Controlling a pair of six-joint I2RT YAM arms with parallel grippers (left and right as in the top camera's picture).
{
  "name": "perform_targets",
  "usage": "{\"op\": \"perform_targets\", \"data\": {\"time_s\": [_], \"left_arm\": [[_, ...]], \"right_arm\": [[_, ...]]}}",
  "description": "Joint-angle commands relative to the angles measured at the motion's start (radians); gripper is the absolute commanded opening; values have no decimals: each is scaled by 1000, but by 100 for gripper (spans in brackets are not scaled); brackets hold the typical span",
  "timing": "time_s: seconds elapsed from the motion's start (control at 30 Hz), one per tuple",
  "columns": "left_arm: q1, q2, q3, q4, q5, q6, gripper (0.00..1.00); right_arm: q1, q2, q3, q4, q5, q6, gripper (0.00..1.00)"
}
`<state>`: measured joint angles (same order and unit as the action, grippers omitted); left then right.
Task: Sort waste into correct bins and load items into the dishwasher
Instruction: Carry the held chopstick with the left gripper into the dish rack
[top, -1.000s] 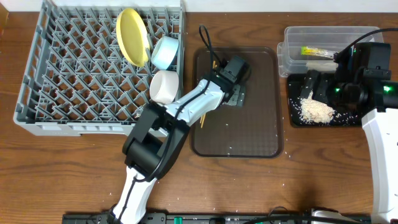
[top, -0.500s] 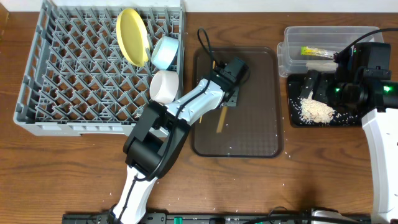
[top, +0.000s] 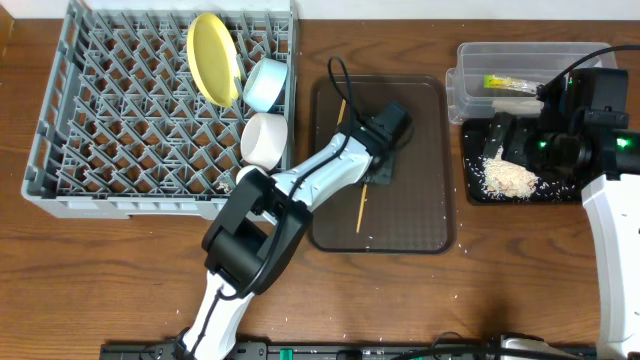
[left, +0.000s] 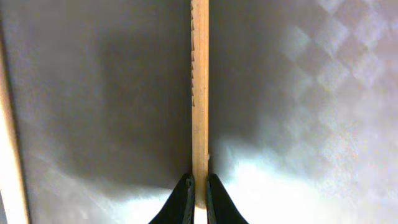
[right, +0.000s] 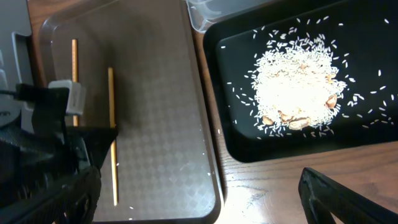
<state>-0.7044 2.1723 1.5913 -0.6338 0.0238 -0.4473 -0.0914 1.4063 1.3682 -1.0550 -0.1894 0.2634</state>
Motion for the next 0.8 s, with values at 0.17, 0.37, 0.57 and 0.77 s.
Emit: {"op": "perform_targets", "data": {"time_s": [0.17,0.37,0.57,0.77], "left_arm": [[55,-299,-5,-81,-56,9,8],[152,-506,-5,-249,-273,112,8],[314,-537,-16,-389,-399,206,8],[463,-486,-60,-355,-398,306,7]], "right_arm": [[-6,4,10,-1,2,10,99],[-6,4,10,-1,2,10,99],[-6,4,10,-1,2,10,99],[-6,4,10,-1,2,10,99]]}}
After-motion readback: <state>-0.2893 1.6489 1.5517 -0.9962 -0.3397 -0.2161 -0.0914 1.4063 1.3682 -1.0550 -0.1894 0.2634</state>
